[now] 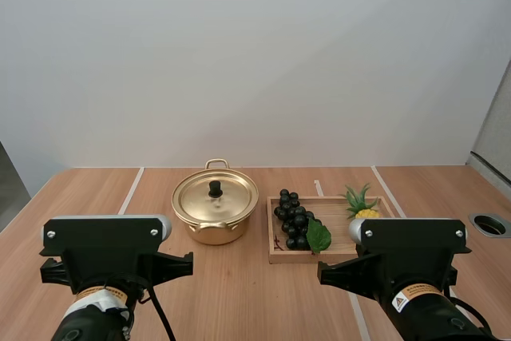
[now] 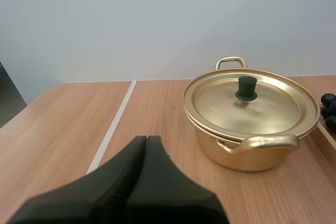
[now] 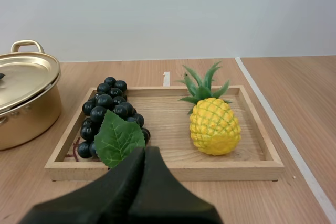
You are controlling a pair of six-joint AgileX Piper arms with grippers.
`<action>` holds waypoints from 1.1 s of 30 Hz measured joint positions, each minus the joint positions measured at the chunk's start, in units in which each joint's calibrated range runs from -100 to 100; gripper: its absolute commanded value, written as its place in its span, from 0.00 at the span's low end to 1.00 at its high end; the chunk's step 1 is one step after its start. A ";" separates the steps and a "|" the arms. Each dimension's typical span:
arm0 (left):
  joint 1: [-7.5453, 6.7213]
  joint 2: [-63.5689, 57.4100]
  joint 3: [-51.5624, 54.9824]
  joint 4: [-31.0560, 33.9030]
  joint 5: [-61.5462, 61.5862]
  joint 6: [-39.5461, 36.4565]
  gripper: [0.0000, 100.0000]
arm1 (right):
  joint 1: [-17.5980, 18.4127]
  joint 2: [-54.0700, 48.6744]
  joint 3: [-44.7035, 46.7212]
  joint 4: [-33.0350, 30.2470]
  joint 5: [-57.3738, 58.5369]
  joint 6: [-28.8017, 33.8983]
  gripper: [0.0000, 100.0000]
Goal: Open the pot, put the pineapple inside, and close it
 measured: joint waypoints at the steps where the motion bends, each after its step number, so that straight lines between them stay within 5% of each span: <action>1: 0.00 0.00 0.00 0.00 0.00 0.00 0.00 | -0.36 0.00 0.00 -0.68 0.00 0.08 0.00; 26: 0.00 0.00 0.13 0.12 -1.96 2.66 0.00 | -1.88 0.00 0.00 -3.01 -2.43 0.38 0.00; 33: 0.00 0.00 0.13 0.24 -30.85 5.38 0.00 | -1.88 0.00 0.00 -3.46 -33.36 0.38 0.00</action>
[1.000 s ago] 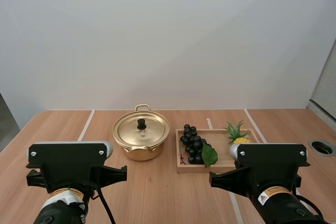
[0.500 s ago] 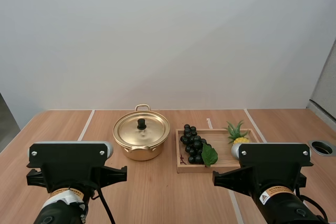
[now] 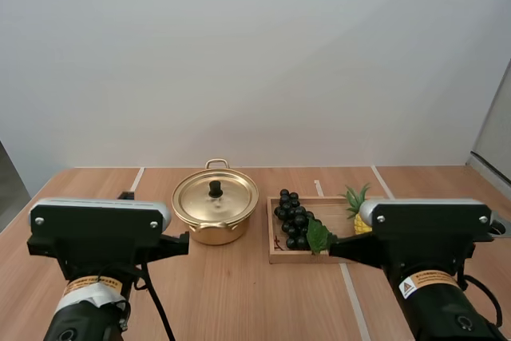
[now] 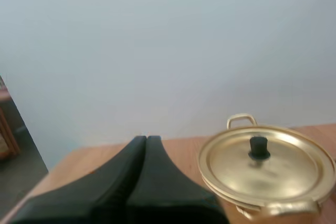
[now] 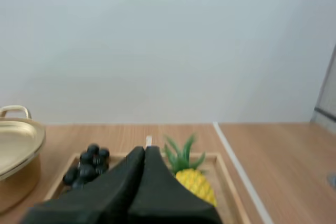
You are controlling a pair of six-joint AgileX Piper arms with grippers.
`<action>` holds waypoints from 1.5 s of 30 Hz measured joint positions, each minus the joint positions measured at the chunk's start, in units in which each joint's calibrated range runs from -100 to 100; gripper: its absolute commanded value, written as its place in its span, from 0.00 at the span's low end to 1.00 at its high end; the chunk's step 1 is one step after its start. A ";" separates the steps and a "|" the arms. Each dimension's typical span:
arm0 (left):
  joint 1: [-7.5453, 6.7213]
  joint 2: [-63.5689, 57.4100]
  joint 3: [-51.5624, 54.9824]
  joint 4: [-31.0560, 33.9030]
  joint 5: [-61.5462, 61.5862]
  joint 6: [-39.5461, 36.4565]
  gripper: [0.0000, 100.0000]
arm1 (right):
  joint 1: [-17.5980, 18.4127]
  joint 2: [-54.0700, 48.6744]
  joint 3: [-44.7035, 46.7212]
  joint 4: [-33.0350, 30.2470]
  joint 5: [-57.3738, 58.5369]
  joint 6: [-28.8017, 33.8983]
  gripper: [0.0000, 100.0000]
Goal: Open the pot, put the pineapple inside, and close it
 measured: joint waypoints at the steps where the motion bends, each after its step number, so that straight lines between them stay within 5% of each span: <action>1: 0.00 0.00 0.00 0.00 -4.43 0.89 0.00 | 0.00 0.00 0.00 0.00 -5.25 0.00 0.00; 10: 0.00 0.00 0.00 0.00 -37.02 2.82 0.00 | 0.00 0.00 0.00 -0.41 -29.42 0.00 0.00; 19: -0.10 0.00 0.00 0.00 -40.78 2.82 0.00 | -0.13 0.00 0.00 -0.41 -31.46 0.00 0.00; 28: -2.18 0.00 -2.02 0.00 -41.12 -0.83 0.00 | -1.10 0.00 -5.67 -0.41 -32.08 0.00 0.00; 35: -2.18 4.90 -17.21 0.00 -28.90 -4.03 0.00 | -1.10 4.77 -19.77 -0.41 -15.50 0.00 0.00; 45: -2.19 27.82 -48.75 0.00 7.57 -4.24 0.00 | -1.60 24.95 -47.13 -0.52 14.94 0.00 0.00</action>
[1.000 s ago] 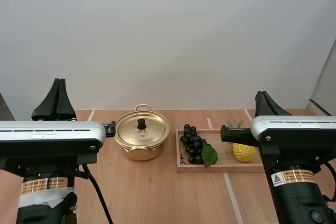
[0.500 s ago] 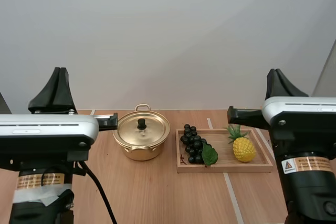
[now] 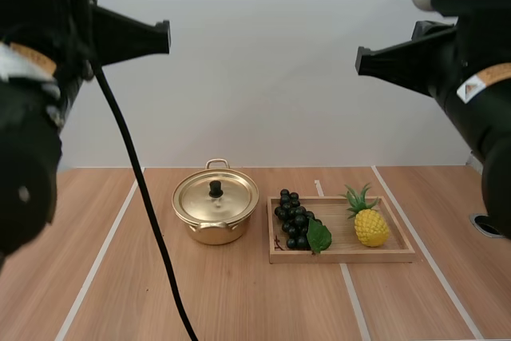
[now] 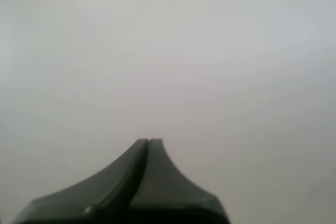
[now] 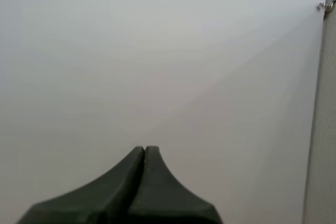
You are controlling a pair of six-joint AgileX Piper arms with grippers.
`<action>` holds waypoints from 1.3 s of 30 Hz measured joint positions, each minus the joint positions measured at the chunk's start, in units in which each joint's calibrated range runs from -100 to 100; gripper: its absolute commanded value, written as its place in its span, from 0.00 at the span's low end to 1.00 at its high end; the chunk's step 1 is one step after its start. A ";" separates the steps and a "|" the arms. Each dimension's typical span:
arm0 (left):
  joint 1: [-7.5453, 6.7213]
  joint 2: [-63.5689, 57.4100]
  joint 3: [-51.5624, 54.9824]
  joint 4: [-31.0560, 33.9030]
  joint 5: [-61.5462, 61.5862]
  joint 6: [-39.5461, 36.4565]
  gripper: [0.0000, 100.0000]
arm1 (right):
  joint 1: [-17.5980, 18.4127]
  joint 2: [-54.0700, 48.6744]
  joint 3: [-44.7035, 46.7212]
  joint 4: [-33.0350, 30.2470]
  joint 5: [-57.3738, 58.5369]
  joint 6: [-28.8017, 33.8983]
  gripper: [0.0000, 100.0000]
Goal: Open the pot, put the pineapple inside, and close it
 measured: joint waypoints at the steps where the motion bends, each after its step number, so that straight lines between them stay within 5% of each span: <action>1: 0.00 2.16 -3.42 0.00 4.65 0.00 0.00 | 0.00 1.85 -2.56 -0.18 2.41 0.00 0.00; 13: 0.00 22.59 -37.93 -0.58 54.57 0.36 0.00 | -0.08 24.55 -33.90 -3.83 44.46 0.00 0.00; 19: 0.00 33.41 -48.28 -5.93 85.56 5.39 0.00 | -0.08 32.39 -41.43 -4.64 66.66 0.00 0.00; 28: 0.00 39.16 -48.87 -8.69 90.61 6.54 0.00 | -0.08 35.36 -41.68 -4.64 74.97 0.00 0.00; 30: 0.00 44.93 -48.08 -10.82 91.91 9.69 0.00 | -0.08 38.48 -41.68 -4.64 82.48 0.00 0.00; 39: -0.14 50.91 -40.12 -15.14 91.91 18.18 0.00 | -0.08 44.86 -41.55 -7.59 84.19 0.00 0.00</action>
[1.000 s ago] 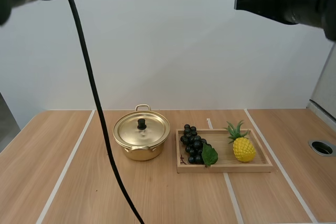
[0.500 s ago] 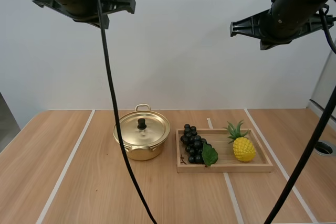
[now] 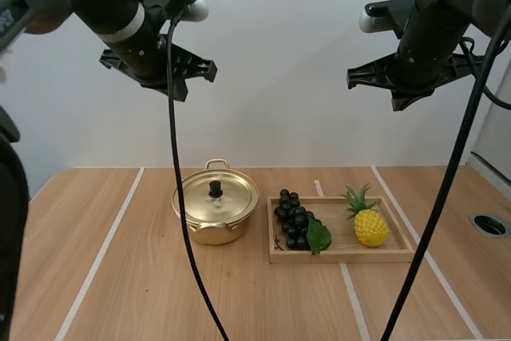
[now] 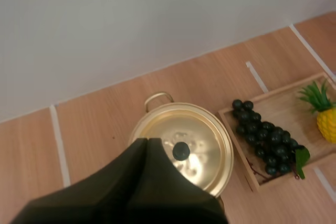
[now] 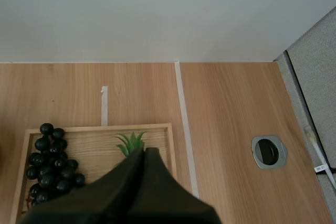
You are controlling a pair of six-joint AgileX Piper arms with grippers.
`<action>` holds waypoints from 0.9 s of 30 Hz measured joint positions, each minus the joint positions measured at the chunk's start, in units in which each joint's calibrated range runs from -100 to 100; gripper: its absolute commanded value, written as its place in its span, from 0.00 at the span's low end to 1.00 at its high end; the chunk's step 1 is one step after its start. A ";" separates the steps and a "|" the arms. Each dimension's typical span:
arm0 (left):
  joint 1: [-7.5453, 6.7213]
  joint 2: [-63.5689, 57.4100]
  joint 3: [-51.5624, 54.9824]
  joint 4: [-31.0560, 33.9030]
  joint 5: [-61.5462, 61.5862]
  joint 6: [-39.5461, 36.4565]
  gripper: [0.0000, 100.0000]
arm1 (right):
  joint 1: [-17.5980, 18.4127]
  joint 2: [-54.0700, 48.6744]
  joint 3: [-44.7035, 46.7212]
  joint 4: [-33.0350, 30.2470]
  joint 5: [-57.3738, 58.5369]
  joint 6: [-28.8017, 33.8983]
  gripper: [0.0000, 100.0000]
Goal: Open the pot, put the pineapple inside, and close it
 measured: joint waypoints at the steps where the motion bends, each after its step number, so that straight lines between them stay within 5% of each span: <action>1: -0.10 0.52 1.06 -0.71 0.00 1.24 0.00 | 0.00 0.38 0.00 0.00 0.00 0.00 0.00; 11: -0.18 5.87 8.22 -3.64 0.00 8.64 0.02 | 0.00 5.39 0.00 -0.96 0.00 0.00 0.00; 14: -0.18 7.48 9.49 -3.75 0.00 10.01 0.15 | 0.00 6.96 0.00 -1.05 0.00 0.00 0.00; 22: -0.18 10.94 10.50 -5.73 -1.37 13.37 0.78 | 0.00 8.30 5.44 -1.19 -0.10 -0.74 0.00; 27: -0.52 14.07 10.50 -7.14 -2.88 16.12 0.87 | 0.00 8.33 10.66 -1.23 -0.27 -0.91 0.00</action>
